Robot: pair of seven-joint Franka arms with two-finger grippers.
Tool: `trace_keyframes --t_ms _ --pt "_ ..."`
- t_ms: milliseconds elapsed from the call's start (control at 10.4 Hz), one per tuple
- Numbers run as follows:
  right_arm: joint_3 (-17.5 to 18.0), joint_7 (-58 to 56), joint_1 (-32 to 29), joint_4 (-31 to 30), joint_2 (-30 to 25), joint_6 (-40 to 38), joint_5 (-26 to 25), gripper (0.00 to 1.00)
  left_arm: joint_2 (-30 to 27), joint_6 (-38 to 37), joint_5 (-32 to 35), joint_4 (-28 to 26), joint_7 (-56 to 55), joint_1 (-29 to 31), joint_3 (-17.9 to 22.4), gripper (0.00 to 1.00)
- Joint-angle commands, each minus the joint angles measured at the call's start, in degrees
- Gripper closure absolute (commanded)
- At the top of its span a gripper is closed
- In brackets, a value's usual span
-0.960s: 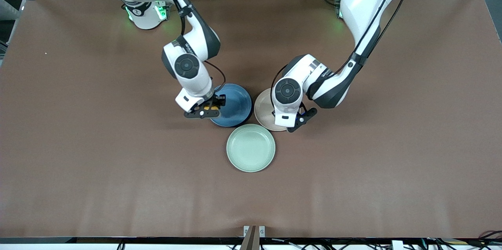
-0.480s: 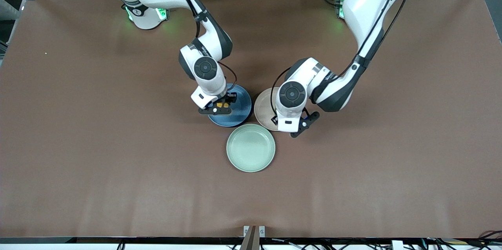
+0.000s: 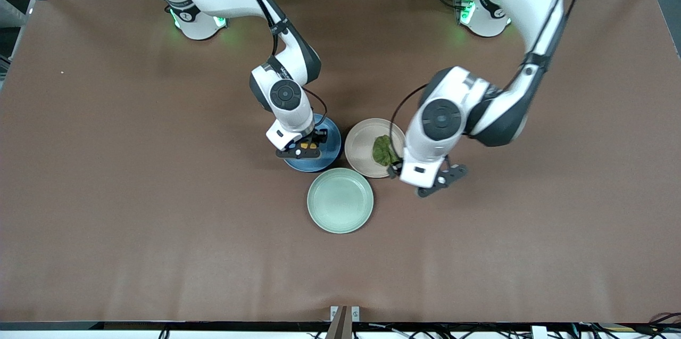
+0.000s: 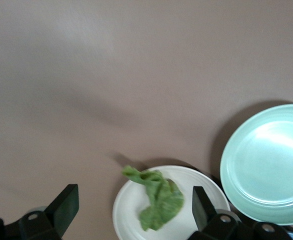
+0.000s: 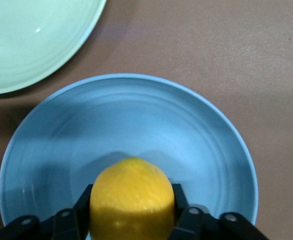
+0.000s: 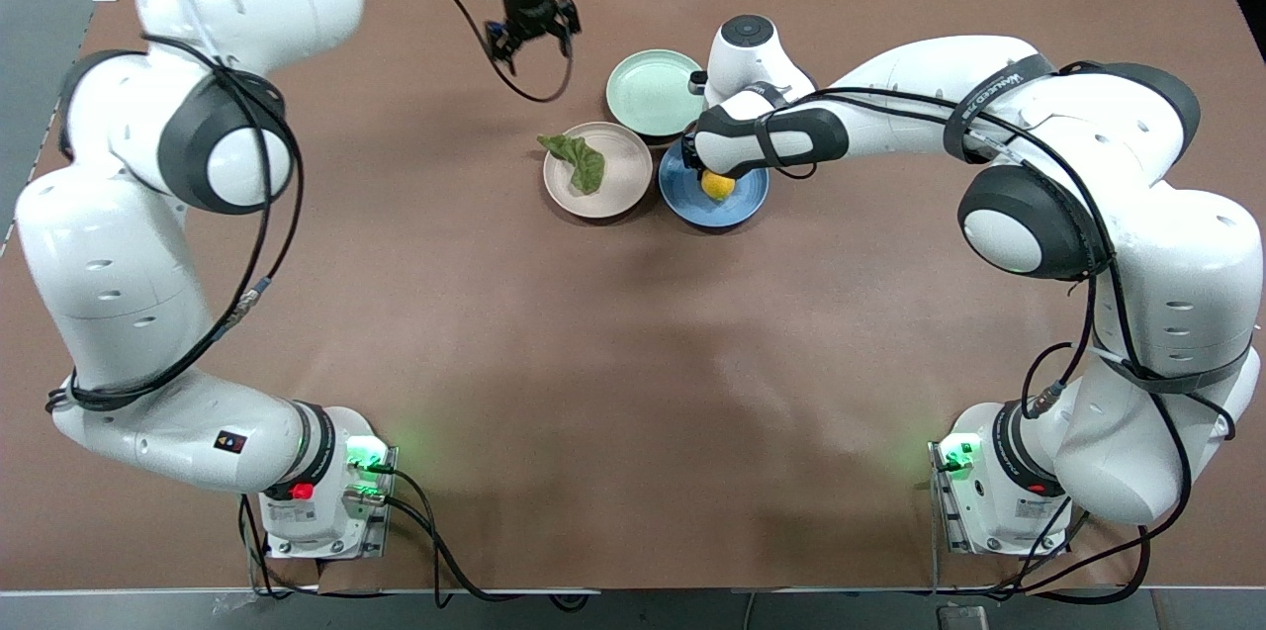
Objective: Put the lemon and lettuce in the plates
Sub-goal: 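Release the lettuce onto the beige plate while the right gripper lowers the lemon, then open the right gripper to drop the lemon onto the blue plate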
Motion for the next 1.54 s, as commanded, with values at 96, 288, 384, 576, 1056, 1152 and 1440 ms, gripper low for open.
trace_keyframes --t_ms 96,288,384,576,1056,1152,1440 --pt "-0.6 0.1 -0.1 3.0 0.8 -1.4 0.7 0.0 -5.4 -4.0 2.4 -1.3 11.7 4.4 0.0 0.0" --pt "-0.8 -0.4 -1.8 7.4 0.3 -9.4 0.6 0.0 -7.1 -6.0 2.4 -1.3 15.4 7.3 0.0 0.0" --pt "-0.8 -1.4 -2.8 10.6 0.3 -14.5 0.5 0.0 -7.8 -6.8 2.5 -1.4 18.8 8.6 0.0 0.0" --pt "-0.8 -3.3 -5.5 15.4 0.3 -19.7 0.5 0.0 -9.5 -7.3 2.5 -1.4 26.2 12.3 -0.4 0.0" --pt "-1.0 -11.4 -12.7 22.3 0.2 -30.1 0.3 0.0 -14.2 -10.4 1.4 -1.9 38.6 19.6 -0.5 0.0" --pt "-0.9 -12.9 -14.8 24.2 0.2 -32.2 0.3 0.0 -15.2 -11.0 0.5 -1.9 39.6 20.8 -0.6 0.0" --pt "-0.9 -20.5 -20.4 26.5 -1.5 -38.4 -3.6 0.0 -18.6 -14.5 -2.1 -1.9 39.7 23.7 -0.7 0.0"
